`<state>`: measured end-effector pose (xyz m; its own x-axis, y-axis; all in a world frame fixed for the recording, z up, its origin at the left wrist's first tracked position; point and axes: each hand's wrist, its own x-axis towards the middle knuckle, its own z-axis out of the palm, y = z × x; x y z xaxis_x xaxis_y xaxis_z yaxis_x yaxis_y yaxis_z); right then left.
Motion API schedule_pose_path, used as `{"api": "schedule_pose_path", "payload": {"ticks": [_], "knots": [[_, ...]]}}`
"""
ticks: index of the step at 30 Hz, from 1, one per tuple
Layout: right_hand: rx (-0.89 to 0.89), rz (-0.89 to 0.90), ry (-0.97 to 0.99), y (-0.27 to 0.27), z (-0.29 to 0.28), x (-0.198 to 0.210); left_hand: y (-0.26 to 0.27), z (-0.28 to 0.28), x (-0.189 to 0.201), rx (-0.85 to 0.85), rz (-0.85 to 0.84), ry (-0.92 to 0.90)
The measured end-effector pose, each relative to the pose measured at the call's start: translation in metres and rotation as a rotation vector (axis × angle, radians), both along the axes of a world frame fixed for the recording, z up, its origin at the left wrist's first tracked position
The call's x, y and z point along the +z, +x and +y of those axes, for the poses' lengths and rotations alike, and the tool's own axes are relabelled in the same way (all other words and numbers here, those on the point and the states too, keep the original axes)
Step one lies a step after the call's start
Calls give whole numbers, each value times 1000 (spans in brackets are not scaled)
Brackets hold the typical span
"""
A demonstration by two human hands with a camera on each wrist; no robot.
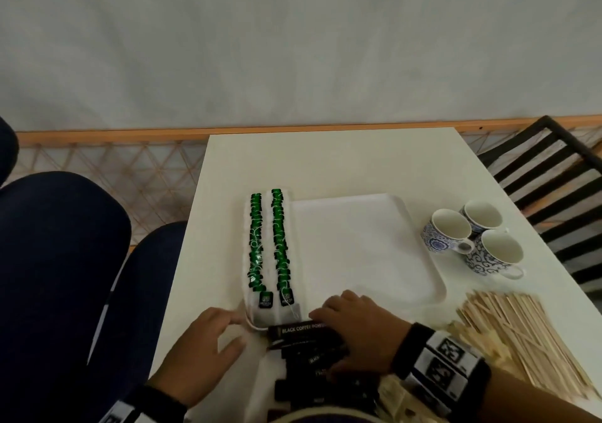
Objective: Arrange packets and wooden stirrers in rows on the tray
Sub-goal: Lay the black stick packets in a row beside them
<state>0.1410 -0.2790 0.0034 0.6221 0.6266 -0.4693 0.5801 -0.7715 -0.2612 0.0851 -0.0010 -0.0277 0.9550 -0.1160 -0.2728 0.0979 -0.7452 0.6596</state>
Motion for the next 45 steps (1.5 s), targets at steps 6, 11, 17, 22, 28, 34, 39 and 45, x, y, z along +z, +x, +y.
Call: {"api": "schedule_pose_path", "payload": {"ticks": [6, 11, 17, 22, 28, 34, 39, 45], "knots": [[79, -207, -23, -63, 9, -25, -48, -1, -3, -26, 67, 27], [73, -348, -59, -83, 2, -55, -73, -1, -5, -34, 52, 31], [19, -418, -37, -85, 10, -62, -94, 5, -11, -59, 54, 88], [22, -452, -95, -86, 17, -57, -102, -6, -12, -122, 44, 127], [44, -317, -172, -81, 18, -50, -107, -18, -8, -144, 6, 138], [65, -269, -146, -74, 23, -40, -108, -26, 0, -145, -3, 133], [109, -231, -145, -67, 21, -37, -91, -53, -18, -481, -3, 287], [147, -237, -137, -61, 20, -37, -74, -104, -33, -715, -75, 678]]}}
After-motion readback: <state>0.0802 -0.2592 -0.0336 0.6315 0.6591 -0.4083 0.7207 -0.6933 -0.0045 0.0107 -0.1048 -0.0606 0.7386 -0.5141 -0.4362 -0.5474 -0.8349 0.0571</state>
